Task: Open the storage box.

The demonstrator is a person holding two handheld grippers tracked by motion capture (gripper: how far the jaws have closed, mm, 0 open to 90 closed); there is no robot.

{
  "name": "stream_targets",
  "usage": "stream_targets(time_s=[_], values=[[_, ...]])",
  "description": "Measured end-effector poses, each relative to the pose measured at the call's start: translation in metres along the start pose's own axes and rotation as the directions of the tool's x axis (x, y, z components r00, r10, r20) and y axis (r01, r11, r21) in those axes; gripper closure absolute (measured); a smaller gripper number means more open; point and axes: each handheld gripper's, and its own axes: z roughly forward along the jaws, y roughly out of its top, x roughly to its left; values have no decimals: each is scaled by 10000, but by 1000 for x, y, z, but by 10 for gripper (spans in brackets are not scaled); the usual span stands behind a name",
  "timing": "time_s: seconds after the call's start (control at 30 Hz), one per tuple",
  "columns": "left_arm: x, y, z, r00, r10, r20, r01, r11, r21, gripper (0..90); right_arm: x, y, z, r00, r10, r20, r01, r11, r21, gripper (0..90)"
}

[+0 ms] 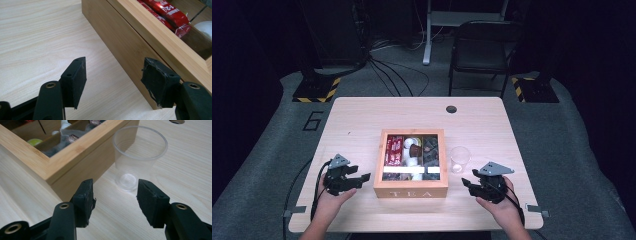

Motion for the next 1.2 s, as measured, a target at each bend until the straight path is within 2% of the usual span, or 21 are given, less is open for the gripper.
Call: stream_targets(time_s=[0.1,0.2,0.37,0.4,0.6,0.7,0.77,0.93,1.0,1.07,1.2], values=[[-1,1,-1,10000,-17,22,17,10000,7,364,5,4,-4,9998,154,-142,-154,9999,-33,480],[-3,1,-1,10000,44,-9,-44,10000,-86,364,13,5,-5,9983,321,-477,-330,9993,-199,490],[-3,1,-1,10000,35,53,-35,9999,-119,364,25,5,-6,9966,135,-809,-168,9990,-403,511],[-3,1,0,10000,68,35,-68,9999,-126,364,30,4,-5,9952,-50,-974,3,9988,-488,518],[-2,0,2,10000,37,-46,-38,10000,-53,364,32,0,-2,9931,-125,-1162,63,9985,-537,559],[-1,-1,3,9999,119,-56,-119,9999,16,364,31,-3,0,9891,-18,-1475,-56,9987,-500,600],[-1,-1,3,9999,128,-60,-128,9999,17,364,31,-3,1,9883,-47,-1524,-28,9988,-488,619],[0,-1,4,10000,92,-32,-92,10000,12,364,35,-6,7,9774,-249,-2098,229,9997,-121,729],[0,-1,4,10000,31,-73,-31,10000,-42,364,36,-6,8,9772,-317,-2098,311,9995,-63,746],[1,-2,3,10000,-5,-58,5,10000,2,364,40,-7,12,9748,-628,-2140,662,9978,91,801],[2,-2,3,10000,-18,-52,18,10000,50,364,41,-6,15,9750,-692,-2112,751,9970,198,850]])
